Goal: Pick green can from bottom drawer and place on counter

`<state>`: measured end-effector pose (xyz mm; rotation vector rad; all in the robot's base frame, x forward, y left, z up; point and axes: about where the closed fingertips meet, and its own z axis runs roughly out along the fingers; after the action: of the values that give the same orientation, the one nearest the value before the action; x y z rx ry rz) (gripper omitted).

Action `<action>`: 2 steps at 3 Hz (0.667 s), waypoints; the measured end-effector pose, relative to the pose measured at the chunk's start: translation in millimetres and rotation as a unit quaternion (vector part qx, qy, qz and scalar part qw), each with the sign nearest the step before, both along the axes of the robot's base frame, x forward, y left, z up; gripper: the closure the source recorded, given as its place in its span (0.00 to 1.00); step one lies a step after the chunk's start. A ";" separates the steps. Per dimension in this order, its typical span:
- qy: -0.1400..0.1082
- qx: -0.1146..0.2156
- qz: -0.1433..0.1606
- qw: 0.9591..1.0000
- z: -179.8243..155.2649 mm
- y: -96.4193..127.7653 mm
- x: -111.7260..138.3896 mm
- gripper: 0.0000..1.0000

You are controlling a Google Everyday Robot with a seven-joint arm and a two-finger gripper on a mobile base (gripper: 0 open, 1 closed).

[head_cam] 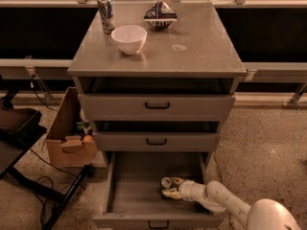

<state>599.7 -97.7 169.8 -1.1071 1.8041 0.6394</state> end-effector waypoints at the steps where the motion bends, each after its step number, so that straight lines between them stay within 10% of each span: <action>1: -0.007 0.016 0.009 1.000 39.4 -6.9 -14.1 1.00; 2: -0.014 0.040 0.001 0.999 133.8 -55.7 -48.2 1.00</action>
Offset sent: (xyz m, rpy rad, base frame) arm -0.1236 -0.1169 0.3193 0.1257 -0.0588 0.0559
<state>551.6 -153.4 303.7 -1.0591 1.7396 0.6872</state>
